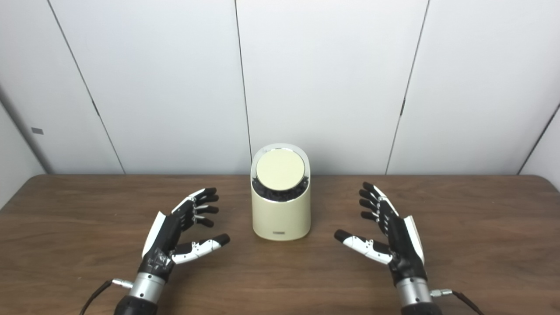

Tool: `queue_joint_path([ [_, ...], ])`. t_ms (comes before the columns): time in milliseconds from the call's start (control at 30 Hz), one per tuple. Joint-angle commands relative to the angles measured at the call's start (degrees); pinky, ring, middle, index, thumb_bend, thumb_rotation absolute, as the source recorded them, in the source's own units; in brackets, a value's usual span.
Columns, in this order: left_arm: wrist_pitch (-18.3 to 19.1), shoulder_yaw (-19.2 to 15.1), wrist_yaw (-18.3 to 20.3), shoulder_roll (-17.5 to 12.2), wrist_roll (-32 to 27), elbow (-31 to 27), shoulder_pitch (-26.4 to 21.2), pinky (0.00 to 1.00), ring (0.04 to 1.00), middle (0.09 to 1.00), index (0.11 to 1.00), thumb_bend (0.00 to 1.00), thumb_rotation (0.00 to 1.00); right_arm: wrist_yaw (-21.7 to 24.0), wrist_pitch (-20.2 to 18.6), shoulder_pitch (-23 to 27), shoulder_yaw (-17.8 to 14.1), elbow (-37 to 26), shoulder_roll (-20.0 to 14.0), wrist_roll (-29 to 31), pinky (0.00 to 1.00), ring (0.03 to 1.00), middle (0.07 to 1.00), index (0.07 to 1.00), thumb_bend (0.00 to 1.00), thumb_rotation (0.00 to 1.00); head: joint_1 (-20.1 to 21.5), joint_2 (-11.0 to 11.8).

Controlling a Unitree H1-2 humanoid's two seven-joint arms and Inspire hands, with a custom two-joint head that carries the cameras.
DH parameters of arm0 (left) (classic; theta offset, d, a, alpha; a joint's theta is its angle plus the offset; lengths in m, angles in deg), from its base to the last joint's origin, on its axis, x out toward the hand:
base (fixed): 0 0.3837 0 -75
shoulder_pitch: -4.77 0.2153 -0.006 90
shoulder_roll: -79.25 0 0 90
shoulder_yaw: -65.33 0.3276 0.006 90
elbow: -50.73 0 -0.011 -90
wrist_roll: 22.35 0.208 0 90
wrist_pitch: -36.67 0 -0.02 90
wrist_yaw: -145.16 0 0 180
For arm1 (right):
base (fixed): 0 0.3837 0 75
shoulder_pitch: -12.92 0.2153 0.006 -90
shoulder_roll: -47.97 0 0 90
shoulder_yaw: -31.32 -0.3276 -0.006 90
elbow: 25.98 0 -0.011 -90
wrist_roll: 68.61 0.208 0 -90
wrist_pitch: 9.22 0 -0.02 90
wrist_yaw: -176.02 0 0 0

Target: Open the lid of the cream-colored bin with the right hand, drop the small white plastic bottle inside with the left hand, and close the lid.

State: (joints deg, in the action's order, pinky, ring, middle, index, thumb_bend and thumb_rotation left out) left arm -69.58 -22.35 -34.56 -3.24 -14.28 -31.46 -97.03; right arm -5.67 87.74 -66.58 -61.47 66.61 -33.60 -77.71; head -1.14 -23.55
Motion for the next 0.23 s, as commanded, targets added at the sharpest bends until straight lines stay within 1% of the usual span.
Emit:
queue_joint_path([
  [0,-2.2,-0.7,-0.5,0.0,-0.9,-0.9,-1.2,0.6,0.733,0.811,0.848,0.76,0.19,-0.1,1.7,0.9,0.2,-2.2,0.0,0.8,0.75,0.834,0.868,0.89,0.76,0.34,0.1,0.4],
  [133,-1.8,-1.1,-0.5,0.2,-1.0,-1.4,-0.8,0.61,0.727,0.81,0.844,0.75,0.18,0.2,0.6,0.6,0.5,-3.1,0.2,1.3,0.75,0.824,0.883,0.896,0.74,0.32,0.2,0.8],
  [200,-2.0,-1.2,-0.3,0.3,-1.2,-1.4,-0.7,0.61,0.727,0.811,0.844,0.74,0.17,-0.2,1.4,0.6,0.6,-3.1,0.4,1.4,0.74,0.82,0.882,0.896,0.73,0.3,0.5,1.0],
])
